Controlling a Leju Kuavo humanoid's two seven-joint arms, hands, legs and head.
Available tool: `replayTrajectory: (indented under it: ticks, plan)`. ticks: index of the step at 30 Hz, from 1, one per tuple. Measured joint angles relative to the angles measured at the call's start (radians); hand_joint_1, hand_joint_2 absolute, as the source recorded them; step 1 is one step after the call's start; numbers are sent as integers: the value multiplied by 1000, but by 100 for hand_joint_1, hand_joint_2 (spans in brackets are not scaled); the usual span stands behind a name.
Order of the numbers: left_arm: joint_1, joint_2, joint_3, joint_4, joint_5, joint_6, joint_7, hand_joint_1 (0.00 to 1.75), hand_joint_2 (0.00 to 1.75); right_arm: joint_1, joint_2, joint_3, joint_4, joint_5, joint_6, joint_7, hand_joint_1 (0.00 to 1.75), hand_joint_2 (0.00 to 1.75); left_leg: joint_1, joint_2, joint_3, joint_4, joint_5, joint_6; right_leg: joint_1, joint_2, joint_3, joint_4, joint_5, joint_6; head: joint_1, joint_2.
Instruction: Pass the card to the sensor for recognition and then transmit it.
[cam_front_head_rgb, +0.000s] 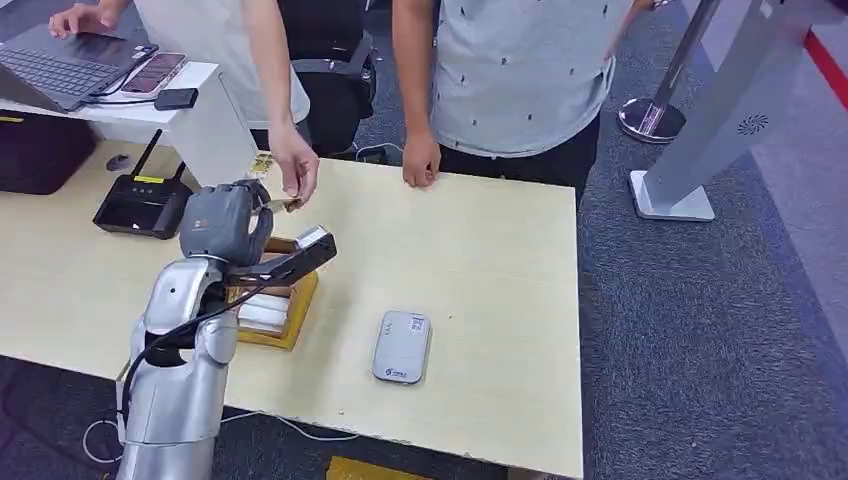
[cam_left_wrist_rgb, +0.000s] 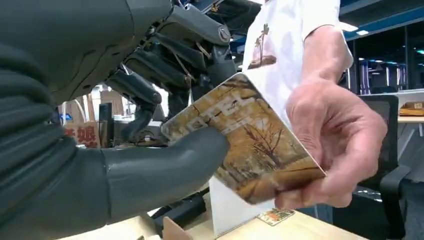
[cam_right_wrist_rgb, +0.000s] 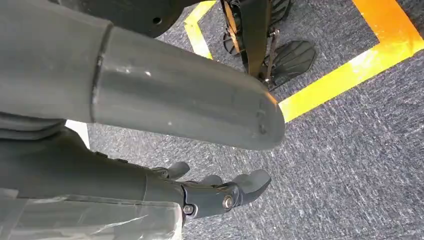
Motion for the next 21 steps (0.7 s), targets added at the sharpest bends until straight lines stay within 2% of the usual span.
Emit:
replayTrajectory:
  ticks: [21]
  plan:
    - [8,0,0,0,7,1,-9,175,175,0,0,0,0,1,0,-2,0,0,0,0,0,0,0,0,0,0,0,0,0,0,0,0]
